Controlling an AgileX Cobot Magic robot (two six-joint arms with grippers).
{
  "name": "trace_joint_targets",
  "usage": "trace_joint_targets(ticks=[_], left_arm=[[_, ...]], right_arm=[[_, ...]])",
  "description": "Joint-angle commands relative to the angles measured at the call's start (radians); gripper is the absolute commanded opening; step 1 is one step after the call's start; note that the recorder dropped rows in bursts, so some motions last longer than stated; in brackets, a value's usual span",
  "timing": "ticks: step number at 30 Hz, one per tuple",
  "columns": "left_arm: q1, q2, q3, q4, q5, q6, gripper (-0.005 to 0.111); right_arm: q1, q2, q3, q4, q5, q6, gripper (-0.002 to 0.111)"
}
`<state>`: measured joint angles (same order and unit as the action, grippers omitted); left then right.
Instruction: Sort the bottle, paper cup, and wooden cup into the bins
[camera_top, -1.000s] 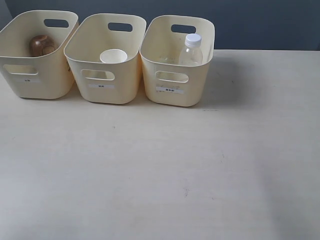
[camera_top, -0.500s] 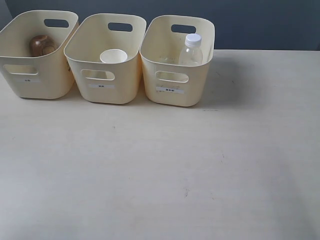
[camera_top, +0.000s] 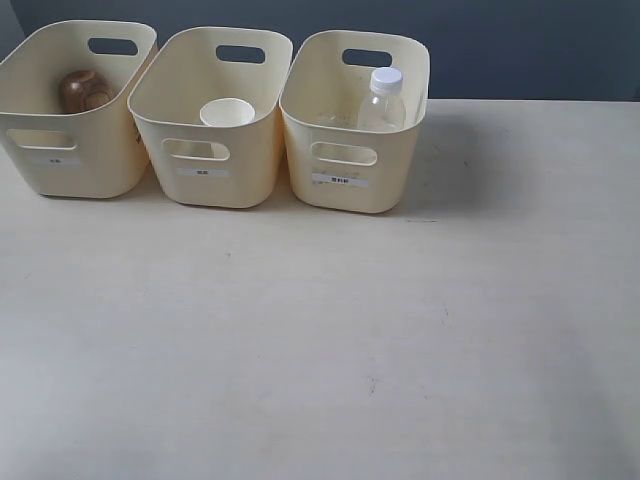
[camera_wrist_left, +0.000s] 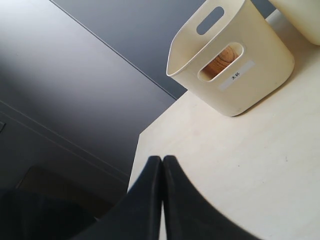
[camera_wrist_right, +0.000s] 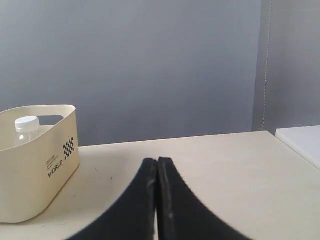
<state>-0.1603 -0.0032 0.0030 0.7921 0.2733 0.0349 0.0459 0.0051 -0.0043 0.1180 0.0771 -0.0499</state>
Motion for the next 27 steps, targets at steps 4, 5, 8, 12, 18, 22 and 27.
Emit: trace_joint_targets(ticks=[4,5,8,12,18,22,27], left_arm=[[-0.001,0.003,-0.003,0.002,-0.013,-0.008,0.000],[-0.001,0.003,-0.003,0.002,-0.013,-0.008,0.000],[-0.001,0.003,-0.003,0.002,-0.013,-0.008,0.000],[-0.001,0.003,-0.003,0.002,-0.013,-0.008,0.000],[-0.001,0.003,-0.003,0.002,-0.013,-0.008,0.000],[-0.001,0.003,-0.003,0.002,-0.013,-0.008,0.000],[-0.001,0.003,-0.003,0.002,-0.013,-0.008,0.000]], right_arm=[[-0.005,-0.005,0.004,-0.026,-0.027,-0.010,-0.001],[-0.005,-0.005,0.004,-0.045,-0.027,-0.010,-0.001],[-0.005,-0.005,0.004,-0.060,-0.027,-0.004,-0.001],[-0.005,-0.005,0.004,-0.102,-0.006,0.008,-0.001],[0.003,-0.005,0.004,-0.132,0.004,0.050,-0.001],[0.041,-0.005,0.004,-0.132,0.004,0.066,-0.001],[0.064,-0.005,0.004,-0.132,0.004,0.069,-0.001]])
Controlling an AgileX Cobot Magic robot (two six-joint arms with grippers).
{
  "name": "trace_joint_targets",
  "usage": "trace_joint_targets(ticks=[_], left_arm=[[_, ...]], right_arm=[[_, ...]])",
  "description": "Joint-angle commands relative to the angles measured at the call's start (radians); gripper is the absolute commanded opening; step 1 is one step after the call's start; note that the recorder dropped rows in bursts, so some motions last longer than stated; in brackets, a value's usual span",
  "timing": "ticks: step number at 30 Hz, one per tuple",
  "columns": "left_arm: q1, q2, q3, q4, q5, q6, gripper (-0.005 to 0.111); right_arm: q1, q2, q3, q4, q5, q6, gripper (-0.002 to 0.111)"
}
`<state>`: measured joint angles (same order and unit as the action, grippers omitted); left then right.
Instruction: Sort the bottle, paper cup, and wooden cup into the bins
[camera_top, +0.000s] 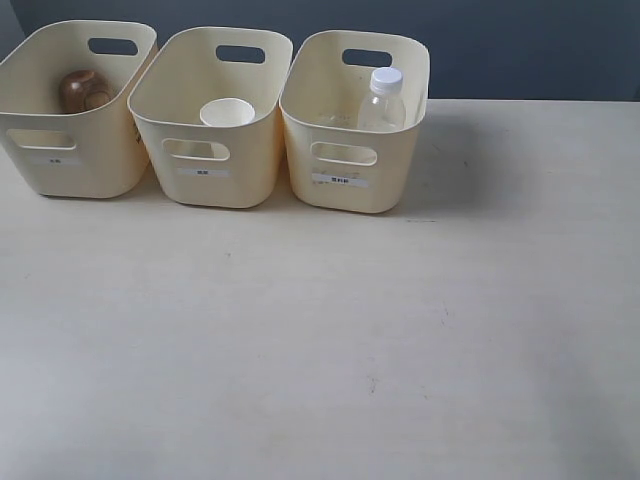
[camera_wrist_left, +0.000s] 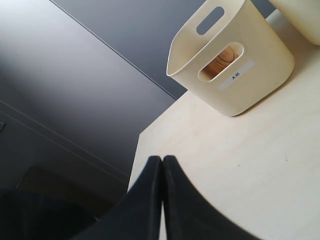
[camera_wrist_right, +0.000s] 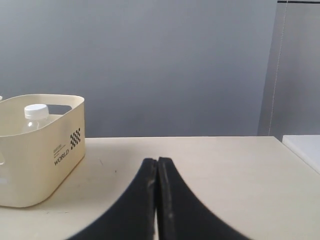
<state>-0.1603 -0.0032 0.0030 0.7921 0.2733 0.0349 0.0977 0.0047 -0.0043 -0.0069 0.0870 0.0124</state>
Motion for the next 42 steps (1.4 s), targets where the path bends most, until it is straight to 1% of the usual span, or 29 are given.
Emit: trace_joint_targets(ticks=[1,5,42], left_arm=[[-0.001,0.003,-0.003,0.002,-0.013,-0.008,0.000],[-0.001,0.003,-0.003,0.002,-0.013,-0.008,0.000],[-0.001,0.003,-0.003,0.002,-0.013,-0.008,0.000]], right_arm=[[0.012,-0.005,0.004,-0.007,-0.004,0.006,-0.001],[0.012,-0.005,0.004,0.024,-0.006,0.006,-0.001],[0.012,-0.005,0.004,0.024,-0.008,0.009,-0.001]])
